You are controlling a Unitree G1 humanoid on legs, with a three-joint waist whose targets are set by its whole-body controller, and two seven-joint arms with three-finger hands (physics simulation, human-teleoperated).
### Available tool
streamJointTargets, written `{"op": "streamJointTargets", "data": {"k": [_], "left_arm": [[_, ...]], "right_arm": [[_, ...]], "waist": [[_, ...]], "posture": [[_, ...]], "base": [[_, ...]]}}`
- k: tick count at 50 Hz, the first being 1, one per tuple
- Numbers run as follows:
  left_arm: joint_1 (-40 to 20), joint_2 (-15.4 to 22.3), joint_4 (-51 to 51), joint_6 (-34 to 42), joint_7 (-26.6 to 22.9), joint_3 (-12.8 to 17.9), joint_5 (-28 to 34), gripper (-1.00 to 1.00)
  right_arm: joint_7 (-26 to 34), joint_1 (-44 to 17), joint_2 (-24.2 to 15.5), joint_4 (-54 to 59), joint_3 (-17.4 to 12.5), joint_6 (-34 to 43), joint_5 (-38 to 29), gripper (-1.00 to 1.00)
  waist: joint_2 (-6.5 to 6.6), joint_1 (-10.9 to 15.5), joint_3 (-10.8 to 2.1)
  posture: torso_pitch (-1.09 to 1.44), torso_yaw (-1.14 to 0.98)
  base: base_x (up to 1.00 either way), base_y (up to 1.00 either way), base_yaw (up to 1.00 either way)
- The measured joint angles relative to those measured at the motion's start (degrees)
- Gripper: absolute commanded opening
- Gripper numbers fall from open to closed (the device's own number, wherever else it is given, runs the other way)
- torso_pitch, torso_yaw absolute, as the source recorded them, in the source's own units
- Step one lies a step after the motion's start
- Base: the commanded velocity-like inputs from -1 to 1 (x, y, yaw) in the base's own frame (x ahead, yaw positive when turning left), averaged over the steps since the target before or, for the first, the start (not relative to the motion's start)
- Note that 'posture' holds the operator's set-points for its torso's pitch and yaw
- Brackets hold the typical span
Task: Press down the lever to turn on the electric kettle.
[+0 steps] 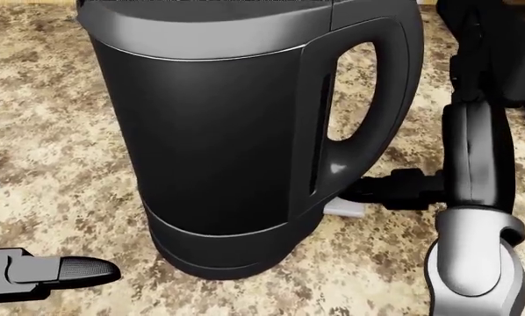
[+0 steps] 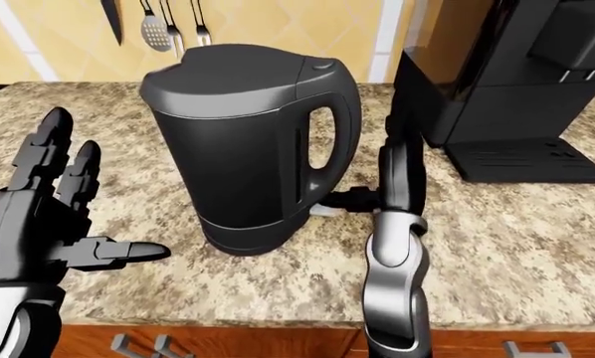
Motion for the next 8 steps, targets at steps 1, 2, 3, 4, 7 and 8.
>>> {"op": "streamJointTargets", "data": {"k": [1, 2, 3, 4, 7, 8], "left_arm": [[-0.01, 0.01, -0.01, 0.00, 0.00, 0.01, -0.02, 1.00], [-0.05, 0.04, -0.04, 0.03, 0.01, 0.04, -0.05, 1.00], [-0.06, 0.04, -0.07, 0.05, 0.01, 0.09, -0.08, 1.00], [-0.02, 0.03, -0.09, 0.00, 0.01, 0.12, -0.10, 1.00], [0.01, 0.00, -0.01, -0.07, 0.04, 0.03, -0.13, 1.00], [0.04, 0.00, 0.01, -0.10, 0.04, 0.00, -0.15, 1.00]], "right_arm": [[-0.23, 0.33, 0.13, -0.03, 0.04, -0.42, 0.04, 1.00], [-0.44, 0.59, 0.22, 0.03, 0.08, -0.83, 0.12, 1.00], [-0.60, 0.75, 0.29, 0.14, 0.12, -1.19, 0.21, 1.00], [-0.70, 0.81, 0.33, 0.29, 0.15, -1.43, 0.29, 1.00], [-0.93, 0.73, 0.35, 0.88, 0.11, -2.02, 0.58, 1.00], [-1.02, 0.75, 0.36, 1.00, 0.11, -2.17, 0.67, 1.00]], "waist": [[-0.01, 0.00, -0.04], [-0.03, 0.00, -0.07], [-0.03, -0.01, -0.10], [-0.03, -0.02, -0.12], [-0.03, 0.00, -0.16], [-0.03, 0.02, -0.18]], "posture": [[0.00, 0.00], [0.00, 0.00], [0.00, 0.00], [0.00, 0.00], [0.00, 0.00], [0.00, 0.00]], "base": [[0.00, 0.00, 0.00], [0.00, 0.00, 0.00], [0.00, 0.00, 0.00], [0.00, 0.00, 0.00], [0.00, 0.00, 0.00], [0.00, 0.00, 0.00]]}}
